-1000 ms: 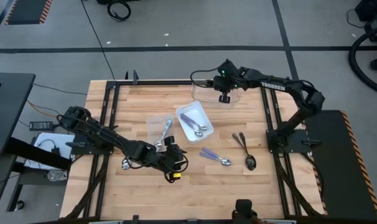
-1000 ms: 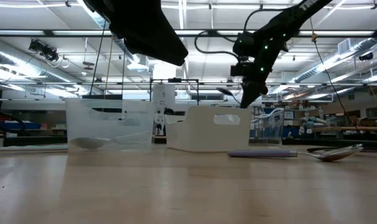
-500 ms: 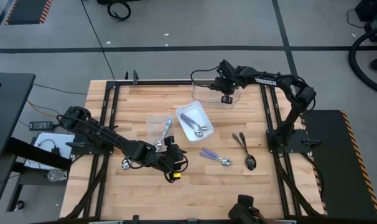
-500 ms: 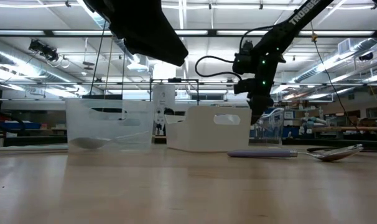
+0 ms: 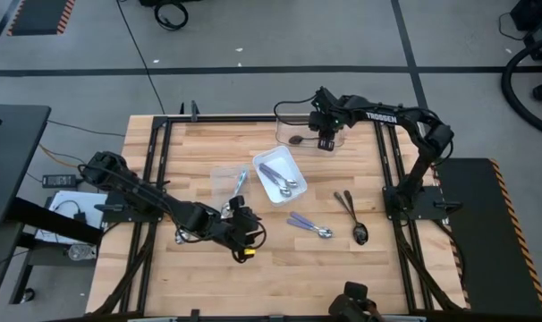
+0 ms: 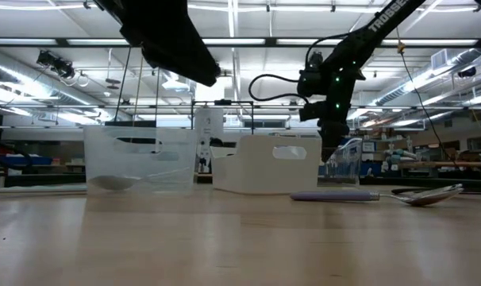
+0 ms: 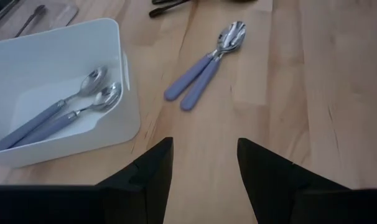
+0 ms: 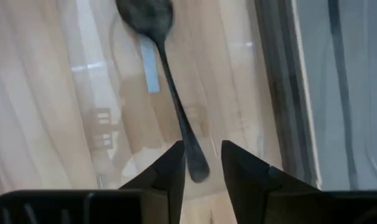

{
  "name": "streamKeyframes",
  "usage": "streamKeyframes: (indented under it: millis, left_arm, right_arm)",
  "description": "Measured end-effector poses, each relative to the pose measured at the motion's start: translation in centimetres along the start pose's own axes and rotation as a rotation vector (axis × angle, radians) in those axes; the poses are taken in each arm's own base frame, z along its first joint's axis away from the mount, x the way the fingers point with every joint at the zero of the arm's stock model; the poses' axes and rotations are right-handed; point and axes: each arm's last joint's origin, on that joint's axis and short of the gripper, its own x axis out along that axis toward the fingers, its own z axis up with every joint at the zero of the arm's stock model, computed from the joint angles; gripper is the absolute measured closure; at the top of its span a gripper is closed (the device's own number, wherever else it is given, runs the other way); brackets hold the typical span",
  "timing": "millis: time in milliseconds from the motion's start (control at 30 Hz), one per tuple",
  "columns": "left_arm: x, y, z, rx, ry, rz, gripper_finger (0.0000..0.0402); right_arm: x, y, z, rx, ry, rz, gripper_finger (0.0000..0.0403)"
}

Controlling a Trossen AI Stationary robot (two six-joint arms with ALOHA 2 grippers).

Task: Sort silverware by color (type)
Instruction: Put the black spoon into the top transparent bin

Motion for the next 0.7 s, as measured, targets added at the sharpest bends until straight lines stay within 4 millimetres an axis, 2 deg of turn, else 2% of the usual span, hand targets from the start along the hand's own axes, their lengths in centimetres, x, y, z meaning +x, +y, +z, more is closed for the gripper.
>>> streamKeyframes:
  millis: [200,367,533,700]
  left_arm:
    - [0.0,0.1,0.0,-0.003,0.002,0.003,0.0216]
    - [0.0,0.1,-0.1,-0.025,0.015,0.009,0.0216]
    - [0.0,0.3,-0.5,-0.052,0.048,0.024,0.0216]
    - [-0.3,0.4,-1.5,-0.059,0.132,0.058,0.0216]
  right_arm:
    - [-3.5,1.1,0.6,0.048,-0.106,-0.013,0.0291]
    - [-6.6,2.2,1.4,0.122,-0.294,0.075,0.03]
    - [-8.3,3.9,2.0,0.107,-0.356,0.096,0.0305]
    - [-8.8,5.9,2.7,0.078,-0.374,0.137,0.0305]
